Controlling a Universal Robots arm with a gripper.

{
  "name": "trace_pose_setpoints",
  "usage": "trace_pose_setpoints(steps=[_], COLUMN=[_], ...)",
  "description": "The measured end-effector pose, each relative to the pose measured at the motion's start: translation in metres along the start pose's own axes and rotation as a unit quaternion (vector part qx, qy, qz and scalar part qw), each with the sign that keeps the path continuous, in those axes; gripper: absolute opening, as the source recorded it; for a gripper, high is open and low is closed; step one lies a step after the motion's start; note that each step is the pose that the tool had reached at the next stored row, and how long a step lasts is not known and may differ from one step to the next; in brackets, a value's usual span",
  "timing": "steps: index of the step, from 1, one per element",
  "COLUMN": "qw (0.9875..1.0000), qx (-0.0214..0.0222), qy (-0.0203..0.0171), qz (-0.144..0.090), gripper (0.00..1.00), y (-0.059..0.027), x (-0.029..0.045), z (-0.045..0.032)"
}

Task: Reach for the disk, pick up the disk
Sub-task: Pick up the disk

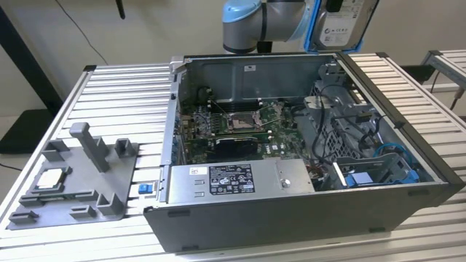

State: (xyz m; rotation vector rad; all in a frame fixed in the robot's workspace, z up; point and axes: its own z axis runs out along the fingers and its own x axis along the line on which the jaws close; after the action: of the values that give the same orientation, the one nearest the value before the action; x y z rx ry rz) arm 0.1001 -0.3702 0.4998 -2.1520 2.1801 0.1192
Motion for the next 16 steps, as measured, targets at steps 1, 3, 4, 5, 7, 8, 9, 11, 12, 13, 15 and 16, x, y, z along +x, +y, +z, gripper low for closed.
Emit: trace_pose_setpoints(steps=[1, 3, 4, 5, 7, 8, 9, 11, 12, 13, 15, 16], qw=[1.0000, 1.0000, 1.0000, 1.0000, 1.0000, 1.0000, 1.0000, 1.0000, 1.0000, 1.0000, 1.0000, 1.0000], qx=[0.0000, 0.0000, 0.0000, -0.0001, -0.0002, -0.0003, -0.0003, -0.0004, -0.0005, -0.0006, -0.0007, -0.0008], qy=[0.0000, 0.0001, 0.0001, 0.0000, 0.0000, 0.0001, 0.0000, 0.0000, 0.0000, 0.0000, 0.0001, 0.0000], qz=[0.000, 0.000, 0.000, 0.000, 0.000, 0.000, 0.000, 0.000, 0.000, 0.000, 0.000, 0.000], gripper=[0.00, 0.00, 0.00, 0.00, 0.00, 0.00, 0.00, 0.00, 0.00, 0.00, 0.00, 0.00], y=[0.0000, -0.0001, -0.0002, -0.0003, -0.0004, -0.0005, -0.0005, -0.0006, -0.0007, -0.0007, -0.0008, -0.0008], x=[0.0001, 0.0012, 0.0025, 0.0042, 0.0085, 0.0112, 0.0138, 0.0190, 0.0216, 0.0241, 0.0293, 0.0321], z=[0.0000, -0.0002, -0.0003, -0.0004, -0.0009, -0.0012, -0.0014, -0.0019, -0.0022, -0.0024, -0.0030, -0.0032])
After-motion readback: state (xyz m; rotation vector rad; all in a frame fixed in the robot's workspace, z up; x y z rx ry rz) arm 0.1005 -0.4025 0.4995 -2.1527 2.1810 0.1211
